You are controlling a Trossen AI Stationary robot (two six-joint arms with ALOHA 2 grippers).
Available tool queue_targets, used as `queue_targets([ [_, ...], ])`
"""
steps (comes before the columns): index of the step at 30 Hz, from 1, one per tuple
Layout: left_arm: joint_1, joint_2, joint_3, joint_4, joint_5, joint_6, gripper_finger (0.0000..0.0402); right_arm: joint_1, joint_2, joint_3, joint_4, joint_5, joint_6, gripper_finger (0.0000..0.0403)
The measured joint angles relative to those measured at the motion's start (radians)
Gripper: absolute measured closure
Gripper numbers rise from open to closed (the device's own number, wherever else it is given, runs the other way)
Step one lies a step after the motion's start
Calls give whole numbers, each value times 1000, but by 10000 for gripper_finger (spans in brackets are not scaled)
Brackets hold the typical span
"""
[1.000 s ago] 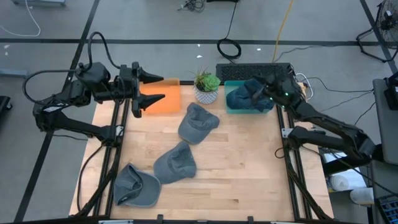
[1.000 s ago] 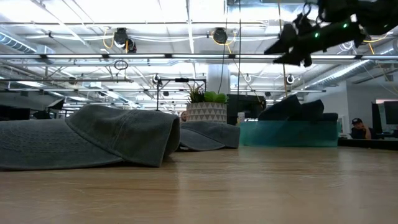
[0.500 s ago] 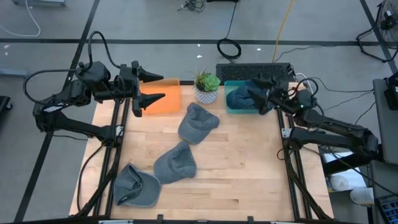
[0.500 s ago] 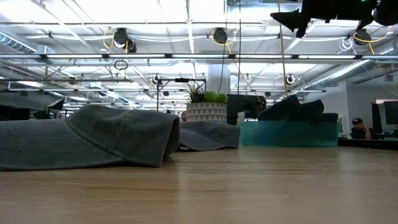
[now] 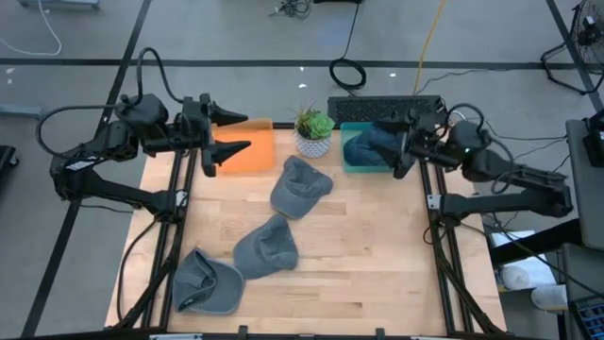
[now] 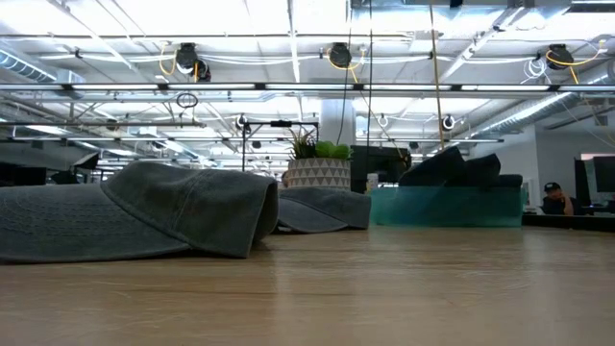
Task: Pick & Place hat
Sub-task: Put the middle right gray cap into the orange bin
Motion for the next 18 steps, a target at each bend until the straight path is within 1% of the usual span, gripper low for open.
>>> queue_targets([
  [3, 0, 0, 0, -16, -8, -2, 78, 27, 54, 125, -69, 22, -46, 90],
  [7, 0, 0, 0, -13, -8, -1, 78, 56, 122, 276, -164, 26, -81, 90],
  [13, 0, 0, 0, 1, -8, 2, 78, 89, 250, 487, -373, 26, -77, 90],
  [18, 0, 0, 0, -7, -8, -5, 78, 132, 353, 615, -426, 50, -86, 90],
])
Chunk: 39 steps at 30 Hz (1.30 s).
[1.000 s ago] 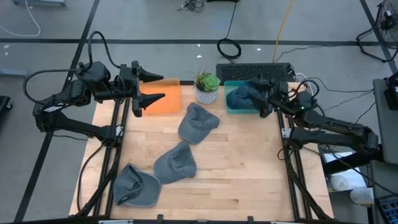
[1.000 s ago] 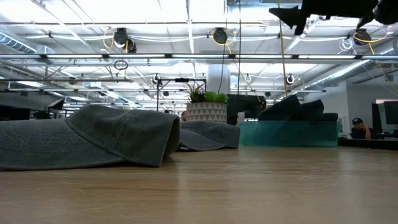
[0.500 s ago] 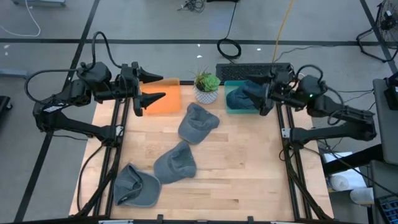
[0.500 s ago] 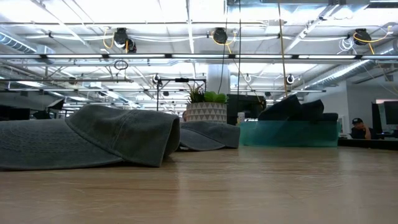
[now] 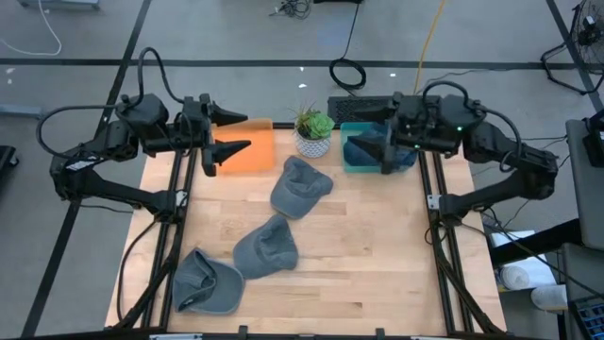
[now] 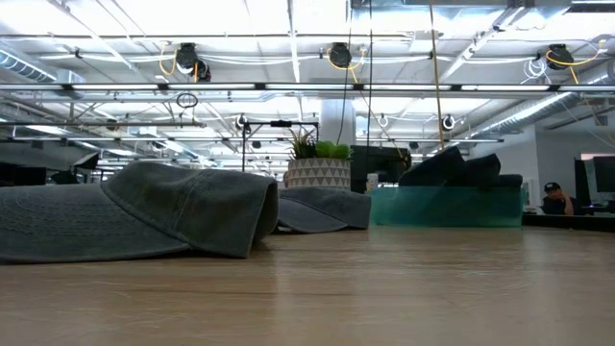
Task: Pick & Place hat
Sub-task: Put the middle right gray cap into the orange bin
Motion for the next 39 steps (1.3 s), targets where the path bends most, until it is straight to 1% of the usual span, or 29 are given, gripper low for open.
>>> queue_targets([
  [6, -5, 0, 0, -36, 11, -25, 78, 36, 68, 97, -8, 1, -58, 90],
  [10, -27, 0, 0, -85, 53, -35, 78, 37, 71, 101, -12, 1, -69, 90],
  [12, -41, 1, 0, -108, 53, -60, 78, 37, 72, 101, -20, 1, -69, 90],
  [17, -65, 8, 0, -169, 54, -165, 78, 37, 71, 101, -58, 1, -69, 90],
  [26, -101, 37, -1, -329, 55, -402, 78, 37, 71, 101, -64, -2, -69, 90],
  [29, -115, 64, -1, -354, 55, -434, 78, 37, 71, 101, -64, -3, -69, 90],
  [33, -132, 116, -2, -404, 55, -435, 78, 37, 70, 101, -65, -3, -69, 90],
  [39, -146, 197, -3, -518, 54, -485, 78, 37, 55, 100, -68, -6, -77, 90],
])
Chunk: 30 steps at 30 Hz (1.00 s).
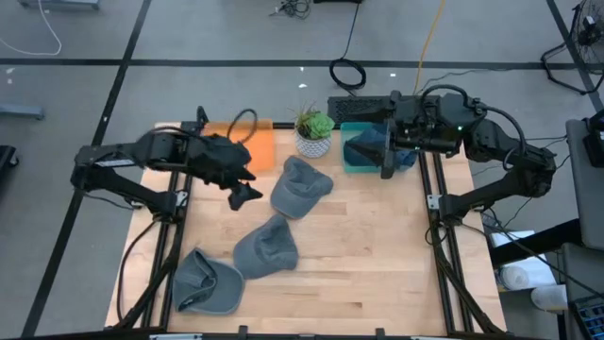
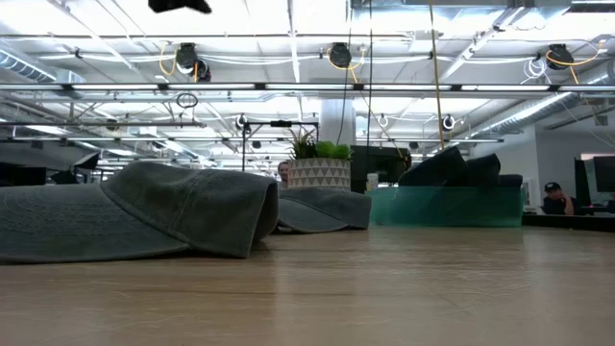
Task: Pick & Place hat
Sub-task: Put the middle right gray cap into the orange bin
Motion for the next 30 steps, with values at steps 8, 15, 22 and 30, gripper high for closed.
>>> queue_targets([
  [8, -28, 98, 0, -124, 4, -63, 78, 0, -23, 0, 1, 0, -18, 90],
  [15, -62, 172, 0, -130, 82, -58, 78, 0, -29, 0, -1, 0, -18, 90],
  [22, -114, 226, 0, -141, 116, -43, 78, 0, -28, 0, -1, -1, -26, 90],
  [30, -174, 242, 0, -183, 133, -229, 78, 0, -28, 0, -16, -1, -26, 90],
])
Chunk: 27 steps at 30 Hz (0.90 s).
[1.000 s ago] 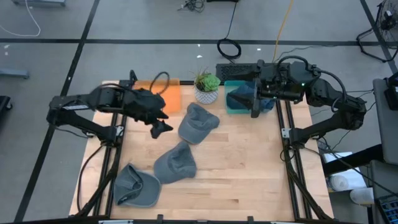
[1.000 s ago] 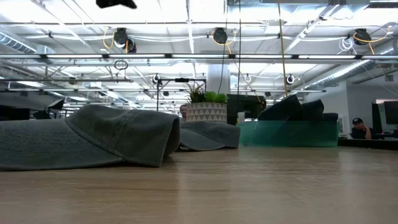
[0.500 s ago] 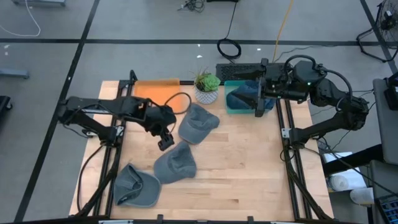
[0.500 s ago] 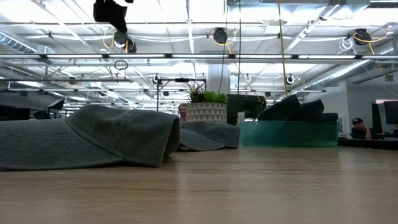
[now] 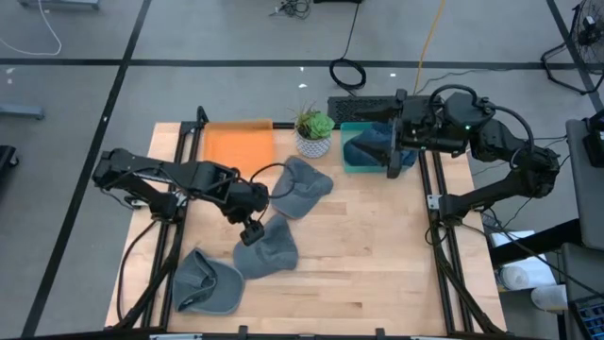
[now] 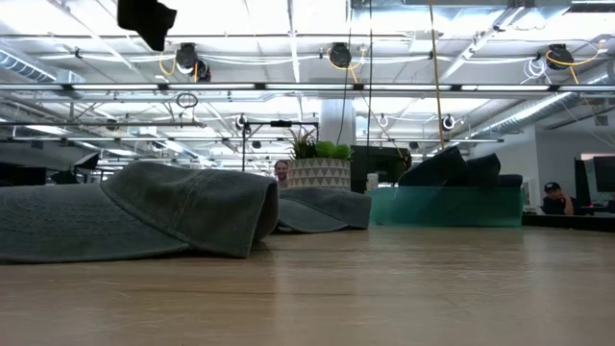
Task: Pick & Place hat
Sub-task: Put the middle right gray cap into the orange bin
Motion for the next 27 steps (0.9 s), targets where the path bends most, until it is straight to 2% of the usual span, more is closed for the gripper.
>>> queue_targets([
  [6, -23, 0, 0, -6, -32, -186, 78, 0, 0, 0, -22, 0, 0, 90],
  [9, -24, 7, 0, -3, -73, -220, 78, 0, 0, 0, -21, 0, 0, 90],
  [15, -24, 61, 0, -1, -159, -156, 78, 0, 0, 0, -21, 0, -24, 90],
  [27, -24, 260, 0, 2, -137, -41, 78, 0, 0, 0, -21, 0, -26, 90],
])
